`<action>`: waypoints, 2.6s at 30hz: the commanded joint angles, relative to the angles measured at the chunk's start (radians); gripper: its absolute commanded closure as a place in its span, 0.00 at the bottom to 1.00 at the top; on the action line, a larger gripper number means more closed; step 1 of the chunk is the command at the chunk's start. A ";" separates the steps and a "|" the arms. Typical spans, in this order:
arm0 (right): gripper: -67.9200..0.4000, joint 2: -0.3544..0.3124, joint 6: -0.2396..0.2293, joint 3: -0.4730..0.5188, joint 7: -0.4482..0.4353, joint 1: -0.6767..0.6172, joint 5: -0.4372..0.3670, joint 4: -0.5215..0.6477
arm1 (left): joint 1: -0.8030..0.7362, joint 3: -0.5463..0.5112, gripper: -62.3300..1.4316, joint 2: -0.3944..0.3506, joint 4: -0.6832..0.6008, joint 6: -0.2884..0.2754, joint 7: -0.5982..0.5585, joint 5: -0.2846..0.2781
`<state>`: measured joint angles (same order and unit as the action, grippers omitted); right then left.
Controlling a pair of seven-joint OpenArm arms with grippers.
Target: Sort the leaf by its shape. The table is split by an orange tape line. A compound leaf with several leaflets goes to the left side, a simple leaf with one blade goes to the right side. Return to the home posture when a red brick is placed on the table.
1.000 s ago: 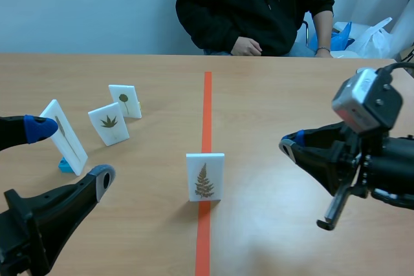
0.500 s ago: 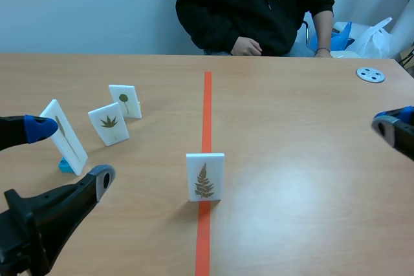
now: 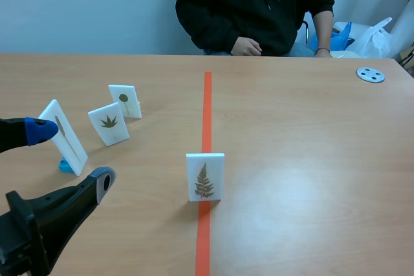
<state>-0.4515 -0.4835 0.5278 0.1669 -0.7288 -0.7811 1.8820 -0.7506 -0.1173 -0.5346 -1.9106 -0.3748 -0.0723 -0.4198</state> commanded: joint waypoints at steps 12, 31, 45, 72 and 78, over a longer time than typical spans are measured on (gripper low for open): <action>0.92 -0.009 -0.002 -0.002 0.008 0.011 -0.011 0.004 | 0.000 -0.002 0.00 0.005 -0.014 -0.002 -0.013 -0.006; 0.00 -0.137 -0.042 -0.008 0.007 0.012 -0.009 0.004 | 0.000 -0.002 0.00 0.005 -0.014 -0.002 -0.013 -0.006; 0.00 -0.274 -0.093 -0.277 -0.032 0.113 0.067 -0.037 | 0.000 -0.002 0.00 0.005 -0.014 -0.002 -0.010 -0.006; 0.00 -0.016 -0.092 -1.078 -0.340 0.737 0.438 -0.591 | 0.000 -0.002 0.00 0.005 -0.014 -0.005 -0.006 -0.006; 0.00 0.079 -0.027 -1.192 -0.425 0.812 0.559 -0.709 | 0.000 -0.002 0.00 0.005 -0.014 -0.005 -0.006 -0.006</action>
<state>-0.3733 -0.5201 -0.6724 -0.2390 0.0628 -0.2173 1.1584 -0.7506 -0.1173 -0.5346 -1.9106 -0.3775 -0.0639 -0.4198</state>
